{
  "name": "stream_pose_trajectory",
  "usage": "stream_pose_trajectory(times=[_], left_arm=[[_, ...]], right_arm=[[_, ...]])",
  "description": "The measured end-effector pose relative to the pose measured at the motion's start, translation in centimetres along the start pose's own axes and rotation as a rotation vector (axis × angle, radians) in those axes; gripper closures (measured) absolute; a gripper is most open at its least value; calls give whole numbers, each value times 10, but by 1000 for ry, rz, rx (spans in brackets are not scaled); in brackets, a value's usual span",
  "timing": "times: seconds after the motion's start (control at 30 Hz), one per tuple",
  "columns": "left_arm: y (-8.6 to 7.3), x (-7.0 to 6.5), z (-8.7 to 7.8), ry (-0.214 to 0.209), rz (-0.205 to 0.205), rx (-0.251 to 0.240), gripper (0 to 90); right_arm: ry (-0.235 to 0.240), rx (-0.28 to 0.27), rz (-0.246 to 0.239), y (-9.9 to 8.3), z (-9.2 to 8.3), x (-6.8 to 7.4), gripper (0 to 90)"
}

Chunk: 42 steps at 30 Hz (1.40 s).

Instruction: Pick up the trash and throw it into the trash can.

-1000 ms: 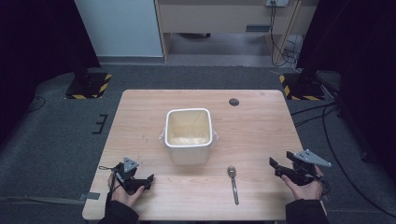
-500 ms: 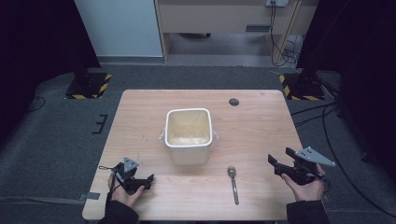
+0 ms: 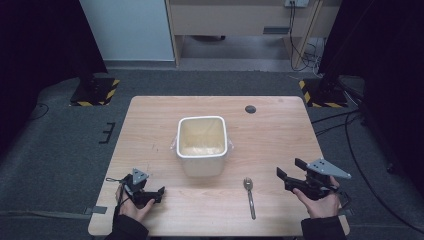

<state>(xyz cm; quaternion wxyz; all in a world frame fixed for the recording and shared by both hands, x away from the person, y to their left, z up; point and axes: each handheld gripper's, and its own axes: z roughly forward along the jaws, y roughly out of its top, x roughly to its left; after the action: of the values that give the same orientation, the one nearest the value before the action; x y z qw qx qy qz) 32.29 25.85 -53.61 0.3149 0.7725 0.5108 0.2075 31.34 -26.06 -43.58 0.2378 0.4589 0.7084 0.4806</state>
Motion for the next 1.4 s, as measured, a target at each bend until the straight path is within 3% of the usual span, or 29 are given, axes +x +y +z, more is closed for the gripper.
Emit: stream_pose_trajectory(times=[0.27,0.53,0.8,0.97,1.4], left_arm=[[0,0,0,0,0,-1,0],[0,0,0,0,0,-1,0],[0,0,0,0,0,0,0],[0,0,0,0,0,0,0],[0,0,0,0,0,-1,0]], right_arm=[[15,11,-16,-3,7,10,228],[39,55,-45,-14,27,25,245],[56,90,-42,-29,43,36,275],[45,129,-65,-39,54,44,318],[80,256,-64,-68,74,64,422]])
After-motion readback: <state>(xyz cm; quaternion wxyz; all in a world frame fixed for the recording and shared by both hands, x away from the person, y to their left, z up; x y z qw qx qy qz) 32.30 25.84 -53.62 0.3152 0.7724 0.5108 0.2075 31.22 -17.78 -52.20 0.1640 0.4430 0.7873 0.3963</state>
